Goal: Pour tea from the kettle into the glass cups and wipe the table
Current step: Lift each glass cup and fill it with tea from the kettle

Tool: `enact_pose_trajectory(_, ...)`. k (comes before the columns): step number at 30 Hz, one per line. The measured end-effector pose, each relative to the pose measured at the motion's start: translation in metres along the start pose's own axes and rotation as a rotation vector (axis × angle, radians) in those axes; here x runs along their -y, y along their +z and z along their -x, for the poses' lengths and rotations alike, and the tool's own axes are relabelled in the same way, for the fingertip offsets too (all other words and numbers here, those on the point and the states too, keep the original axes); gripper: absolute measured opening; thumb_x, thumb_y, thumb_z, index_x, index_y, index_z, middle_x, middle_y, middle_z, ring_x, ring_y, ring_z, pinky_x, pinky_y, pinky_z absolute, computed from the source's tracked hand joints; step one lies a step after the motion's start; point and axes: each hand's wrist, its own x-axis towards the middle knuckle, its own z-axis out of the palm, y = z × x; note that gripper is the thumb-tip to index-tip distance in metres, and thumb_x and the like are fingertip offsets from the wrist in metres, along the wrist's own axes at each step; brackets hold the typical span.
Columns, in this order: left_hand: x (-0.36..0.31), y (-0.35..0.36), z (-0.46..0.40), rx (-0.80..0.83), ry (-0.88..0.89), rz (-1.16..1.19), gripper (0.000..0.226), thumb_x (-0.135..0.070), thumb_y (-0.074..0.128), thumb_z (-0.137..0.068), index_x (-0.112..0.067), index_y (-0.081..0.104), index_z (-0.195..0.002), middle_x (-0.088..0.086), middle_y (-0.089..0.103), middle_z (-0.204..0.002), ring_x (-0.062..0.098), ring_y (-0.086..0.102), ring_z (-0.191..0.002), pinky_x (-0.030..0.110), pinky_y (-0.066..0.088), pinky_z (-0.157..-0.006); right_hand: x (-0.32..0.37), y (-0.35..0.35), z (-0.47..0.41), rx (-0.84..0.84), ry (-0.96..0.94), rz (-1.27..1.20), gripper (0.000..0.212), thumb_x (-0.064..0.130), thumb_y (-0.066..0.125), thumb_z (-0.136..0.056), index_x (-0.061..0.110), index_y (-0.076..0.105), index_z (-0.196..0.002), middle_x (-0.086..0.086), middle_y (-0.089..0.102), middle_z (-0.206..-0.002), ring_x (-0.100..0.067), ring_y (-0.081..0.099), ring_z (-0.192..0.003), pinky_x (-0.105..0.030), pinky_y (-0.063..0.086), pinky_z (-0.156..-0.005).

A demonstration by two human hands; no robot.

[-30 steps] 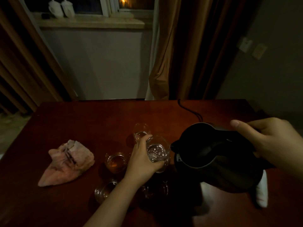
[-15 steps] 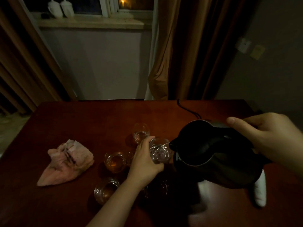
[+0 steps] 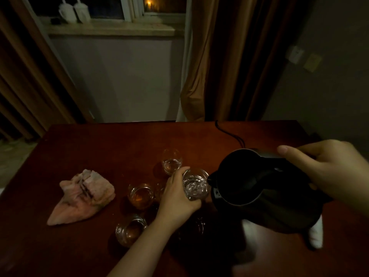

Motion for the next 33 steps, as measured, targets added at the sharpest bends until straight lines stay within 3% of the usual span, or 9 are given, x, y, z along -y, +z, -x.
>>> enact_pose_trajectory(5,-0.001,-0.001,0.002,-0.011,-0.017,0.045,0.087,-0.028,0.082,-0.059,-0.045,0.030,-0.126,-0.006,0.045,-0.132,0.014,0.049,-0.118,0.041,0.045,-0.100,-0.011,0.003,0.005,0.015,0.015,0.016,0.087,0.086,0.031,-0.049,0.011,0.069,-0.071,-0.024,0.067,-0.062,-0.041,0.065,-0.059,-0.052,0.053,-0.056)
enact_pose_trajectory(9,-0.003,-0.009,0.000,-0.069,-0.046,0.102,0.087,-0.026,0.085,-0.060,-0.038,0.033,-0.129,-0.009,0.046,-0.131,0.013,0.048,-0.117,0.038,0.043,-0.100,-0.022,0.010,0.009,-0.015,0.080,-0.092,0.050,0.065,0.039,-0.058,0.021,0.062,-0.065,-0.014,0.065,-0.052,-0.029,0.063,-0.053,-0.038,0.049,-0.051)
enact_pose_trajectory(13,-0.003,-0.032,-0.017,-0.219,-0.109,0.148,0.086,-0.016,0.083,-0.063,-0.026,0.034,-0.132,-0.002,0.048,-0.127,0.012,0.047,-0.108,0.028,0.039,-0.089,-0.042,0.026,0.020,-0.015,0.184,-0.218,0.054,0.067,0.041,-0.056,0.019,0.063,-0.068,-0.029,0.066,-0.070,-0.045,0.063,-0.065,-0.051,0.052,-0.061)
enact_pose_trajectory(17,0.009,-0.059,-0.051,-0.374,-0.171,0.000,0.096,-0.017,0.083,-0.063,-0.022,0.027,-0.141,0.007,0.035,-0.145,0.026,0.037,-0.130,0.043,0.036,-0.105,-0.058,0.043,0.027,-0.008,0.298,-0.364,0.045,0.055,0.045,-0.065,0.014,0.063,-0.066,-0.036,0.063,-0.073,-0.041,0.055,-0.054,-0.032,0.039,-0.048)
enact_pose_trajectory(20,0.022,-0.074,-0.074,-0.412,-0.227,-0.104,0.091,-0.015,0.082,-0.064,-0.018,0.031,-0.139,0.011,0.035,-0.141,0.032,0.038,-0.128,0.046,0.039,-0.103,-0.067,0.052,0.032,-0.003,0.364,-0.455,0.036,0.046,0.050,-0.072,0.012,0.062,-0.064,-0.037,0.062,-0.079,-0.037,0.055,-0.054,-0.029,0.039,-0.049)
enact_pose_trajectory(22,0.031,-0.079,-0.087,-0.404,-0.280,-0.128,0.087,-0.013,0.082,-0.064,-0.013,0.034,-0.136,0.014,0.038,-0.137,0.034,0.042,-0.124,0.045,0.040,-0.099,-0.068,0.057,0.036,-0.025,0.415,-0.518,0.050,0.058,0.052,-0.063,0.010,0.064,-0.067,-0.042,0.060,-0.094,-0.051,0.059,-0.075,-0.040,0.047,-0.060)
enact_pose_trajectory(24,0.039,-0.080,-0.098,-0.349,-0.349,-0.155,0.087,-0.012,0.082,-0.064,-0.010,0.032,-0.135,0.016,0.038,-0.137,0.035,0.042,-0.124,0.045,0.040,-0.098,-0.076,0.063,0.039,-0.030,0.455,-0.544,0.078,0.078,0.055,-0.050,0.003,0.066,-0.070,-0.044,0.059,-0.093,-0.048,0.058,-0.074,-0.042,0.046,-0.063)
enact_pose_trajectory(28,0.057,-0.076,-0.113,-0.217,-0.408,-0.299,0.084,-0.017,0.082,-0.065,-0.010,0.033,-0.134,0.015,0.044,-0.135,0.036,0.040,-0.125,0.045,0.039,-0.098,-0.082,0.067,0.037,-0.044,0.500,-0.713,0.032,0.037,0.052,-0.081,0.008,0.064,-0.072,-0.031,0.062,-0.103,-0.031,0.055,-0.081,-0.029,0.035,-0.061)
enact_pose_trajectory(33,0.074,-0.069,-0.118,-0.139,-0.427,-0.301,0.092,-0.016,0.085,-0.060,-0.010,0.032,-0.134,0.014,0.047,-0.135,0.035,0.043,-0.125,0.047,0.042,-0.099,-0.084,0.072,0.029,-0.059,0.499,-0.741,0.046,0.051,0.061,-0.067,0.005,0.065,-0.069,-0.025,0.065,-0.090,-0.033,0.058,-0.080,-0.032,0.037,-0.062)
